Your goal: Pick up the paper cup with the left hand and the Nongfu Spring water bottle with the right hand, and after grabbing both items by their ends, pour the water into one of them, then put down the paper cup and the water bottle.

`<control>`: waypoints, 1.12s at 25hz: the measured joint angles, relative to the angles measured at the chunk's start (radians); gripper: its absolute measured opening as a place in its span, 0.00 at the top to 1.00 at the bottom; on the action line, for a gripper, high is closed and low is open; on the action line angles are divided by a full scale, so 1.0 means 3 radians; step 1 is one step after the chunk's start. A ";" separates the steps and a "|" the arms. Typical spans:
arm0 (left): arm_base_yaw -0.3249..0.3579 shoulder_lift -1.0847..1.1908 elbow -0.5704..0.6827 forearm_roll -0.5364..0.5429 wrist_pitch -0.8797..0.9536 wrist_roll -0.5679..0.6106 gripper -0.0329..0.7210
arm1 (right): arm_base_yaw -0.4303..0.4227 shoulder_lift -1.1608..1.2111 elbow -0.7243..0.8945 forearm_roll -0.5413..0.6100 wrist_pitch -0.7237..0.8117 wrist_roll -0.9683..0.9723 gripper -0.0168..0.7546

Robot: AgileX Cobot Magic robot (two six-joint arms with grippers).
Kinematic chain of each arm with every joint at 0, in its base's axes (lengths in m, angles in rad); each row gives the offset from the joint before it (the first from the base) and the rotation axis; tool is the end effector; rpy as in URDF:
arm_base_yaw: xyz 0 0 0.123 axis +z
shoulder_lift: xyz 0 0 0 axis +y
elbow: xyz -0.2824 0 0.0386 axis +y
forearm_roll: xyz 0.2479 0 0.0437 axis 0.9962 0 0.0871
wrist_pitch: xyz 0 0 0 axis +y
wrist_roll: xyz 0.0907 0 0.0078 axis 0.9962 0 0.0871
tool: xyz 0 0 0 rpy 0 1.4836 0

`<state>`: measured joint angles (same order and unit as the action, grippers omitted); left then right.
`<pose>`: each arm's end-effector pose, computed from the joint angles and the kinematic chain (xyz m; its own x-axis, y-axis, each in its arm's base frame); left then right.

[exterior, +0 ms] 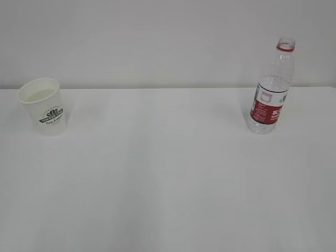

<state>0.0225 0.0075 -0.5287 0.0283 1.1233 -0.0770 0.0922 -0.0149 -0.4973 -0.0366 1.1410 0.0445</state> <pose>-0.0098 0.0021 0.2801 -0.4883 -0.0757 -0.8694 -0.0764 0.9961 -0.0438 -0.0100 -0.0040 0.2700 -0.5147 -0.0182 -0.8571 -0.0486 0.9988 0.0079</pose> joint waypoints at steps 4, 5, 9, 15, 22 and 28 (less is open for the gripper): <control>0.0000 0.0000 0.0008 0.0000 -0.0022 0.0000 0.14 | 0.0000 0.0000 0.0000 -0.0007 0.0000 0.0000 0.20; 0.0000 0.0000 0.0008 0.0000 -0.0027 0.0000 0.14 | 0.0000 0.0000 0.0000 -0.0007 0.0000 0.0000 0.20; 0.0000 0.0000 0.0008 0.0000 -0.0027 0.0000 0.15 | 0.0000 0.0000 0.0000 -0.0007 0.0000 0.0000 0.20; 0.0000 0.0000 0.0008 0.0000 -0.0027 0.0000 0.17 | 0.0000 0.0000 0.0000 -0.0007 0.0000 0.0000 0.20; 0.0000 0.0000 0.0008 0.0000 -0.0027 0.0000 0.17 | 0.0000 0.0000 0.0000 -0.0007 0.0000 0.0000 0.21; 0.0000 0.0000 0.0008 0.0000 -0.0027 0.0000 0.18 | 0.0000 0.0000 0.0000 -0.0010 0.0000 0.0000 0.21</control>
<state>0.0225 0.0075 -0.5264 0.0283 1.1152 -0.0770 0.0922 -0.0149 -0.4973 -0.0395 1.1410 0.0445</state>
